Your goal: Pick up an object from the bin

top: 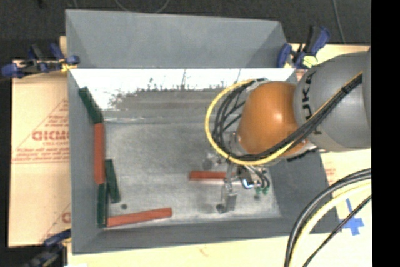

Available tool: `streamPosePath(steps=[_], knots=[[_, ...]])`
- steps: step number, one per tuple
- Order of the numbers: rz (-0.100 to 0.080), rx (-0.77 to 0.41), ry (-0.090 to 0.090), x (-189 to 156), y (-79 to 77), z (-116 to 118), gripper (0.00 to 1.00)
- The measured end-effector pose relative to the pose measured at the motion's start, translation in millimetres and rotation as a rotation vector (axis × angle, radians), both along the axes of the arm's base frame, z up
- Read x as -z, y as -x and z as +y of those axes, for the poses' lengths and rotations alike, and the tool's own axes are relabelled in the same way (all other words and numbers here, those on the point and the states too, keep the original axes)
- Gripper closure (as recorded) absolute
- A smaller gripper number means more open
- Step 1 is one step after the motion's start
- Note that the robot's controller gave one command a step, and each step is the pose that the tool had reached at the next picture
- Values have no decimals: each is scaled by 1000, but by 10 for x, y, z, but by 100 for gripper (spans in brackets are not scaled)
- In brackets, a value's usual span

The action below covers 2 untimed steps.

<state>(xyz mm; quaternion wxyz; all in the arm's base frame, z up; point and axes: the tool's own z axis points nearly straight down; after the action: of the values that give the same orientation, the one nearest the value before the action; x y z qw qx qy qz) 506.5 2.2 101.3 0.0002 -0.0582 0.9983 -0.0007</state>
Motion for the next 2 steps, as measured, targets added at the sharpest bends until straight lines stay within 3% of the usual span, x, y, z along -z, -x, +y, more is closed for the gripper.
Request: streamPosePath(steps=[1,2], knots=[[-7,43,3,4,-390,-597,0],[1,75,-4,325,-234,-169,0]])
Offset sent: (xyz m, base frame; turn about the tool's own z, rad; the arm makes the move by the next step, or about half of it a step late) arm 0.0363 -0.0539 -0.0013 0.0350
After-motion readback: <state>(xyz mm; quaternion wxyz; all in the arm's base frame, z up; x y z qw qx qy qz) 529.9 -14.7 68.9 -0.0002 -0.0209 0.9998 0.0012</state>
